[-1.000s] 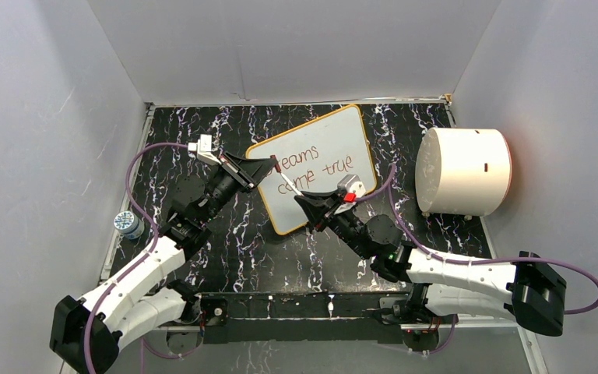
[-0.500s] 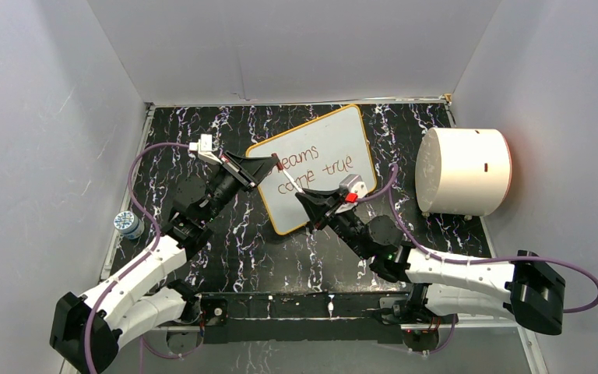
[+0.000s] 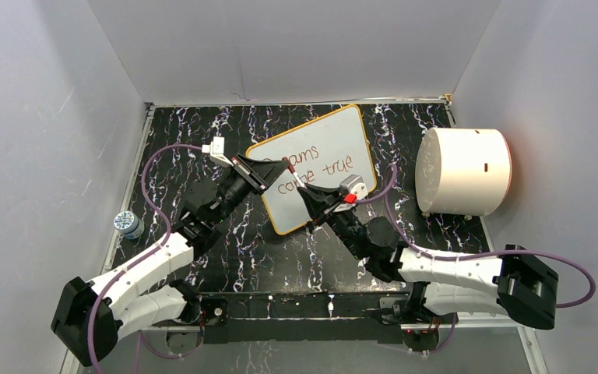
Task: Write a sentence on the whiteboard
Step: Close the pen cap.
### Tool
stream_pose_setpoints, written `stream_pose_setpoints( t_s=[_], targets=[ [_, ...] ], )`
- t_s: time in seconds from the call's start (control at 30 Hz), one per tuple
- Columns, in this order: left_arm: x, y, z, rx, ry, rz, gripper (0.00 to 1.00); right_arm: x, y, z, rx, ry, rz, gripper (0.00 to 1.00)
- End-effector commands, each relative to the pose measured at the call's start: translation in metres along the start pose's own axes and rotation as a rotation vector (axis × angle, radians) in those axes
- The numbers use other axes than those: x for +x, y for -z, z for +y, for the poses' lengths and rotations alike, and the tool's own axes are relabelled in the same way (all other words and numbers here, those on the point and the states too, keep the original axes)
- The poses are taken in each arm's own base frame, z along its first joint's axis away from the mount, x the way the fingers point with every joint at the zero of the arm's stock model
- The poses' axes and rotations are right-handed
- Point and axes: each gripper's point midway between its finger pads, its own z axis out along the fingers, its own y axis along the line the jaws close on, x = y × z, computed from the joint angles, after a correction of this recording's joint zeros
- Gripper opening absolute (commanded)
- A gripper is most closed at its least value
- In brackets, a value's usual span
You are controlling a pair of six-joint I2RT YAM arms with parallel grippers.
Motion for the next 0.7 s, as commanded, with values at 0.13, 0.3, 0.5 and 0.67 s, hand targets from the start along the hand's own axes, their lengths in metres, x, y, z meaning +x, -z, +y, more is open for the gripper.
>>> stream_pose_setpoints(
  t_s=[0.13,0.3,0.5,0.67],
  targets=[
    [0.035,0.006,-0.008,0.043,0.005,0.107,0.0,-0.043,-0.007,-0.022,0.124,0.009,-0.207,0.0],
    [0.045,0.008,-0.007,0.045,-0.007,0.135,0.0,-0.045,-0.006,-0.029,0.141,-0.003,-0.236,0.0],
    [0.06,0.012,-0.002,0.047,-0.031,0.179,0.0,-0.049,-0.004,-0.021,0.078,-0.04,-0.235,0.0],
    [0.07,0.014,-0.005,0.063,-0.056,0.207,0.0,-0.049,-0.001,-0.02,0.024,-0.109,-0.231,0.0]
  ],
)
